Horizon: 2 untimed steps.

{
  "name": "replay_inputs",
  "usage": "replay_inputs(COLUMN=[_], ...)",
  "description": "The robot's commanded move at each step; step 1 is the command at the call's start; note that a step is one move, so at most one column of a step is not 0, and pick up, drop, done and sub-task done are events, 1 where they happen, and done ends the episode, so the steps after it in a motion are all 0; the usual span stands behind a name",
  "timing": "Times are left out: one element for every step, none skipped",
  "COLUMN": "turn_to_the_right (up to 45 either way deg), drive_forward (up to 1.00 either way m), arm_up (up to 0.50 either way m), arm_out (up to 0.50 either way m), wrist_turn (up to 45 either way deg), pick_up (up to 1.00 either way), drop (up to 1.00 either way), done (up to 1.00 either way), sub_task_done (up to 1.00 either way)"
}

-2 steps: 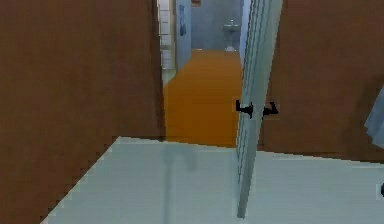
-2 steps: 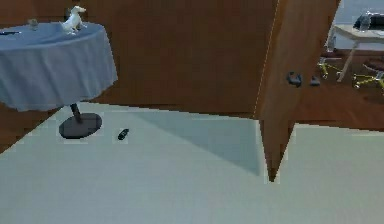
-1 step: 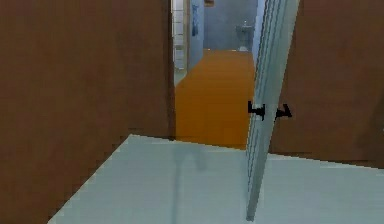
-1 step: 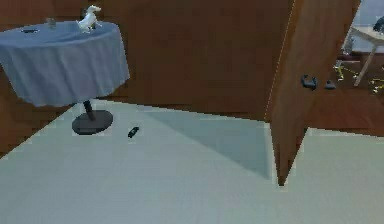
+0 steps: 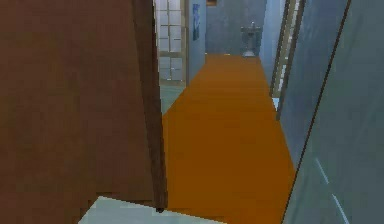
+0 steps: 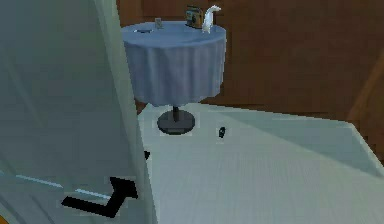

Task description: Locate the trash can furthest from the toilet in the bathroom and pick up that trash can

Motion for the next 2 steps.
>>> replay_inputs(turn_to_the_right=[-9.0, 0.0], drive_forward=[0.0, 0.05], arm_up=[0.0, 0.0], arm_out=[0.0, 0.0], wrist_turn=[0.0, 0.0], pick_up=[0.0, 0.0], drop=[0.0, 0.0], done=[0.0, 0.0], sub_task_done=[0.0, 0.0])
